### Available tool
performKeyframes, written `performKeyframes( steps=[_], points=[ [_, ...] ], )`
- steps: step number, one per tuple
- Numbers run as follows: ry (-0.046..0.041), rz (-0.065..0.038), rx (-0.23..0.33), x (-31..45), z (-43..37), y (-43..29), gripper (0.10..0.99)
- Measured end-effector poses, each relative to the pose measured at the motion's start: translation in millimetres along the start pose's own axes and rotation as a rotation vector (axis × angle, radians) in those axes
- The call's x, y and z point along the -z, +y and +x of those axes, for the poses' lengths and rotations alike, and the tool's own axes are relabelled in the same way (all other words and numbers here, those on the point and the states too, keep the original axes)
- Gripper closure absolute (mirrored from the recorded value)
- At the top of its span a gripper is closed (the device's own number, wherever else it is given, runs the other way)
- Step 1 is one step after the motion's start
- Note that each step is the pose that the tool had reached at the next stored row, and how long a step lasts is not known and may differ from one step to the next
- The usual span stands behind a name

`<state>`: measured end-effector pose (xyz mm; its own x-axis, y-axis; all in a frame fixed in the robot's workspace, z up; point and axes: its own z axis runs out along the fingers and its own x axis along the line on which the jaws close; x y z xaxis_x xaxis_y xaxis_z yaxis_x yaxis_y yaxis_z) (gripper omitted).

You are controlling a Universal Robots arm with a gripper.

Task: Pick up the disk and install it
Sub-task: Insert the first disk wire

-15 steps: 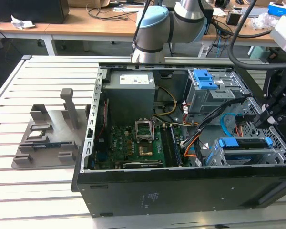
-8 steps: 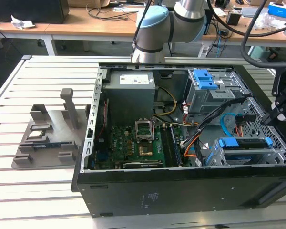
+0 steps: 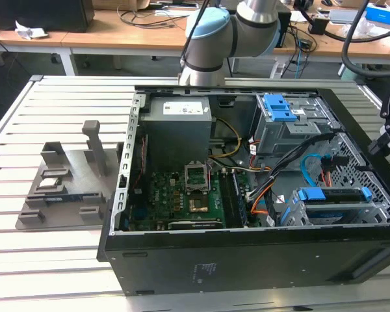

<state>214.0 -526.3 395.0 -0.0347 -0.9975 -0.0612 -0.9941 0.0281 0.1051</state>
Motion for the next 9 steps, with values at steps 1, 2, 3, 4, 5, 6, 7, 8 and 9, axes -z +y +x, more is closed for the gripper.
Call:
performKeyframes(
  steps=[1, 2, 3, 4, 5, 6, 7, 8, 9],
  points=[
    [0.0002, 0.0, 0.0, -0.3, -0.9, -2.0, 0.98],
    [0.0006, 0.0, 0.0, -0.5, -1.5, -3.5, 0.98],
    [0.0005, 0.0, 0.0, -0.6, -1.8, -4.1, 0.98],
    [0.0004, 0.0, 0.0, -1.0, -2.2, -4.9, 0.98],
    [0.0004, 0.0, 0.0, -1.5, -2.6, -5.7, 0.98],
    [0.0005, 0.0, 0.0, -2.0, -3.0, -6.5, 0.98],
    [0.0005, 0.0, 0.0, -3.1, -3.7, -7.5, 0.98],
    [0.0006, 0.0, 0.0, -4.3, -5.4, -8.3, 0.98],
    [0.0012, 0.0, 0.0, -5.2, -10.7, -8.6, 0.98]
  ],
)
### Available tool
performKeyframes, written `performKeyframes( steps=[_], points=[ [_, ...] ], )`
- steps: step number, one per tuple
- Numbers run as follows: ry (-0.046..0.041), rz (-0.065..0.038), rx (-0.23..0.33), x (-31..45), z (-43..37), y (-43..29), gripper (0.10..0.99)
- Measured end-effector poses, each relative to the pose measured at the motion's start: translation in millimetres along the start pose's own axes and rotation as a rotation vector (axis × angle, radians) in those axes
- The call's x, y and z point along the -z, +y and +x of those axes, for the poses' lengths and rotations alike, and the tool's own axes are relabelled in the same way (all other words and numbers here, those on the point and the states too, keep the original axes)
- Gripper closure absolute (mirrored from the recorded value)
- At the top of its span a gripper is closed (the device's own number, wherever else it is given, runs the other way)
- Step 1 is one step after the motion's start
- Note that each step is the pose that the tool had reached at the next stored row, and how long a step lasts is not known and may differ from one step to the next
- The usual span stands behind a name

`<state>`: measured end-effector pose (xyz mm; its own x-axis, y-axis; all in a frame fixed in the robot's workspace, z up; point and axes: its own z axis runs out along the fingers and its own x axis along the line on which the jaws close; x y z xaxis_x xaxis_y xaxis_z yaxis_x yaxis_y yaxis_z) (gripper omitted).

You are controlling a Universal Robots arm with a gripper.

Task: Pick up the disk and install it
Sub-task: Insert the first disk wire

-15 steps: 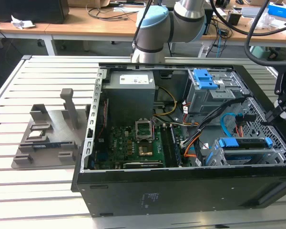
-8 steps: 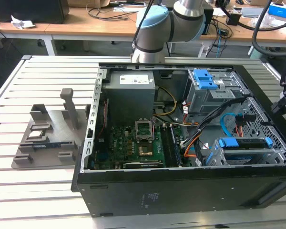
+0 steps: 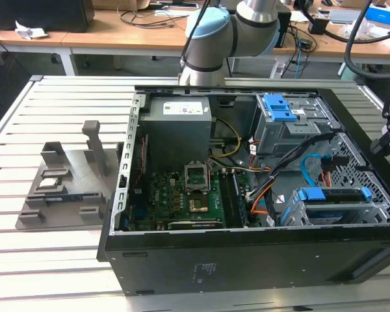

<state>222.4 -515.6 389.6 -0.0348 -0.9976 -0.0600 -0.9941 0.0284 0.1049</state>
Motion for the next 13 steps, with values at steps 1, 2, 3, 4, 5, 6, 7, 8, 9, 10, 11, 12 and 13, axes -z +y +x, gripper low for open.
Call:
performKeyframes(
  steps=[1, 2, 3, 4, 5, 6, 7, 8, 9, 10, 11, 12, 13],
  points=[
    [-0.0001, 0.0, 0.0, -1.1, -3.8, 0.0, 0.98],
    [-0.0002, 0.0, 0.0, -2.0, -5.5, 0.5, 0.98],
    [-0.0001, 0.0, 0.0, -3.5, -7.3, 2.6, 0.98],
    [-0.0002, 0.0, 0.0, -4.9, -8.2, 6.0, 0.98],
    [0.0, 0.0, 0.0, -7.0, -8.6, 12.1, 0.98],
    [0.0004, 0.0, 0.0, -8.4, -8.6, 16.7, 0.98],
    [0.0009, 0.0, 0.0, -10.8, -8.6, 24.6, 0.98],
    [0.0014, 0.0, 0.0, -12.8, -8.6, 30.7, 0.98],
    [0.0017, 0.0, 0.0, -15.7, -8.5, 34.6, 0.98],
    [0.0016, 0.0, 0.0, -18.3, -8.4, 34.5, 0.98],
    [0.0017, 0.0, 0.0, -19.3, -8.4, 34.4, 0.98],
    [0.0019, 0.0, 0.0, -19.7, -8.4, 34.3, 0.98],
    [0.0022, 0.0, 0.0, -19.7, -8.3, 34.3, 0.98]
  ],
)
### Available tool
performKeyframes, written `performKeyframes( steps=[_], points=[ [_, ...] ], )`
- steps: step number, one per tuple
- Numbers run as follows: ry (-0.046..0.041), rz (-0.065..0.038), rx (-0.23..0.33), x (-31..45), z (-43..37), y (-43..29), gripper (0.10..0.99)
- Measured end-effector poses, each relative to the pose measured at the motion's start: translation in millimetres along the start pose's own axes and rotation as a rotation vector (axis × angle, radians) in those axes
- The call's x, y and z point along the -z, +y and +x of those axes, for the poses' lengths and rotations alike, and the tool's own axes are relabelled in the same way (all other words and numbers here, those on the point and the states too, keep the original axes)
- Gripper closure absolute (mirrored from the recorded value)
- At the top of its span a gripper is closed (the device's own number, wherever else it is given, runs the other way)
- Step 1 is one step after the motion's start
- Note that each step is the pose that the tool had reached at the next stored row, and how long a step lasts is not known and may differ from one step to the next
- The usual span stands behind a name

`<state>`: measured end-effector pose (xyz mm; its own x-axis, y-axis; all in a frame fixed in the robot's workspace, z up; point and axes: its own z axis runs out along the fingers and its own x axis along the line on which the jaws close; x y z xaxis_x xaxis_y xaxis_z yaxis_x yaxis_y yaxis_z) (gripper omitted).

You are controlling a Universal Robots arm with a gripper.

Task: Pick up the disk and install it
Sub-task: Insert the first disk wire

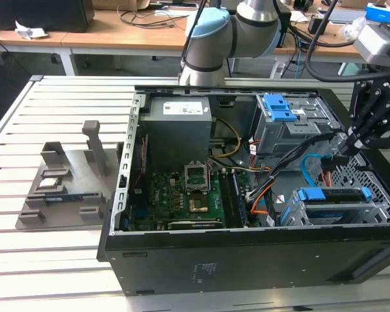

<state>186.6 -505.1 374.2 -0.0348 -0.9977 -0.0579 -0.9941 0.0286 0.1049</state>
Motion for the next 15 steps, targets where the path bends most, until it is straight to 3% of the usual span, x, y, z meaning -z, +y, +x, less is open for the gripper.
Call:
performKeyframes(
  steps=[6, 9, 10, 11, 15],
  points=[
    [0.0001, 0.0, 0.0, -0.2, 0.0, 0.0, 0.98],
    [0.0003, 0.0, 0.0, -0.1, 0.0, 0.0, 0.792],
    [0.0004, 0.0, 0.0, -0.1, 0.0, 0.0, 0.792],
    [0.0004, 0.0, 0.0, -0.1, 0.0, 0.0, 0.725],
    [0.0004, 0.0, 0.0, -0.7, -0.1, -0.1, 0.725]
  ],
)
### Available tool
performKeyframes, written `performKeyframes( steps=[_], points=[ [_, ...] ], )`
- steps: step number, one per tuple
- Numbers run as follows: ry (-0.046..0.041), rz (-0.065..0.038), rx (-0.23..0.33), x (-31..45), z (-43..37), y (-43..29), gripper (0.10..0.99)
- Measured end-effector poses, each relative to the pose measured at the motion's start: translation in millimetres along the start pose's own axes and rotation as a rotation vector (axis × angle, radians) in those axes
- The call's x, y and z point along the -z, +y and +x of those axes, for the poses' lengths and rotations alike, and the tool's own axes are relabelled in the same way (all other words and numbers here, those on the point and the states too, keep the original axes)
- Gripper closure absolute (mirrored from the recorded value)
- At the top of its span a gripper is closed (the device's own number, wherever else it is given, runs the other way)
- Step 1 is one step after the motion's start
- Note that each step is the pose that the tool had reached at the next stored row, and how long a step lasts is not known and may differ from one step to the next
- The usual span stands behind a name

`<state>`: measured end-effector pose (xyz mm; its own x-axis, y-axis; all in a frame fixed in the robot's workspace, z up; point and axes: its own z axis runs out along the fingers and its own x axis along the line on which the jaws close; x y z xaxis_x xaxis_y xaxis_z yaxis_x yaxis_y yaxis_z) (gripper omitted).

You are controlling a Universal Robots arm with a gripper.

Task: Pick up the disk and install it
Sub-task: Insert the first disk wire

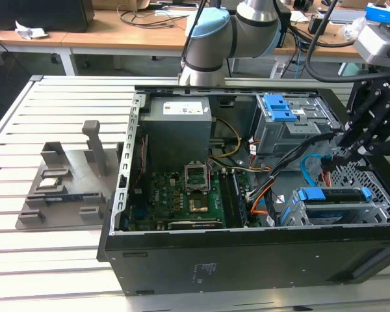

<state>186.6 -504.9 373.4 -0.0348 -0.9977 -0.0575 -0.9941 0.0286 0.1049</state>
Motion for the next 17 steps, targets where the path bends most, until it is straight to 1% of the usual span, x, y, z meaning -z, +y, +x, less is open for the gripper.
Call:
performKeyframes(
  steps=[9, 12, 15, 17],
  points=[
    [0.0013, 0.0, 0.0, -11.4, 0.7, -1.2, 0.725],
    [0.003, 0.0, 0.0, -15.1, 0.9, -1.6, 0.725],
    [0.0037, 0.0, 0.0, -21.4, 1.3, -2.3, 0.725],
    [0.004, 0.0, 0.0, -21.8, 1.3, -2.3, 0.725]
  ],
)
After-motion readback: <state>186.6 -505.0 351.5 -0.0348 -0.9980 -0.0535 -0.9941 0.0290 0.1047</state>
